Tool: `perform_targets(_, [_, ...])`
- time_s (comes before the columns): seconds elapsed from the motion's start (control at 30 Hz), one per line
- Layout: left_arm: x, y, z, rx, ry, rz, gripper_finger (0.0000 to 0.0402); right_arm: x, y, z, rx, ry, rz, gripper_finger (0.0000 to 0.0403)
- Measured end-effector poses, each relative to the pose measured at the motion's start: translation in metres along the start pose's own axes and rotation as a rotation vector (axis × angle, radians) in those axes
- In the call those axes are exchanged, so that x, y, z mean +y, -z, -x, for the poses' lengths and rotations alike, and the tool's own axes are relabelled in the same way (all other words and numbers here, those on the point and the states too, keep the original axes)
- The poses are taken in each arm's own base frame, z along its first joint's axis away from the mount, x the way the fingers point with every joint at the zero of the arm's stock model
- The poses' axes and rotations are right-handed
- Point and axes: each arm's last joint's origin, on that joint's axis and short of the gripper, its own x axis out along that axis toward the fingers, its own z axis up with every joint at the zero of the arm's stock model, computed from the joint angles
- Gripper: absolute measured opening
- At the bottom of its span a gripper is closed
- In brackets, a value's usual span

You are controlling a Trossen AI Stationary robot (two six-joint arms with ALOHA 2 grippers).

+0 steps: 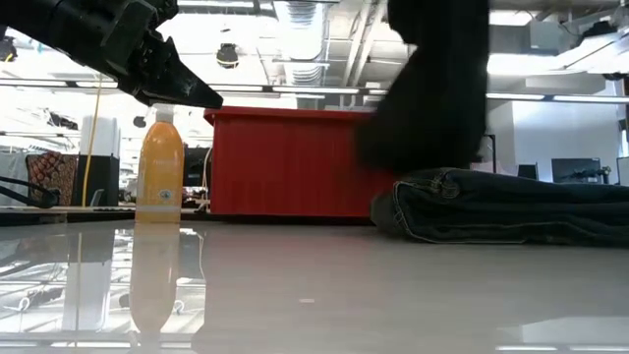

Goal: Fold Laundry from Bin
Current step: Remove the black shirt from the red bin

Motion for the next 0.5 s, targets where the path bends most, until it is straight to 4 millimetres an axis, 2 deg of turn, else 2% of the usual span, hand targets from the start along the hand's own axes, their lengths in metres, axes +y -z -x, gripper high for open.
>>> perform_targets(0.13, [-0.001, 0.001, 0.0, 0.009, 0.032, 0.0, 0.0046, 0.03, 0.023, -0.011, 0.208, -0.14, -0.127, 0.0036])
perform_targets(0.27, [-0.001, 0.001, 0.0, 0.01, 0.036, 0.003, 0.0046, 0.051, 0.055, -0.045, 0.392, -0.186, -0.223, 0.0036])
perform_targets(0.4, [-0.002, 0.001, 0.0, 0.016, 0.057, 0.041, 0.0046, 0.06, 0.1, -0.082, 0.567, -0.14, -0.294, 0.0036])
perform_targets(0.5, [-0.004, 0.001, 0.0, 0.037, 0.141, 0.085, 0.0046, 0.06, 0.128, -0.095, 0.551, -0.13, -0.315, 0.0036])
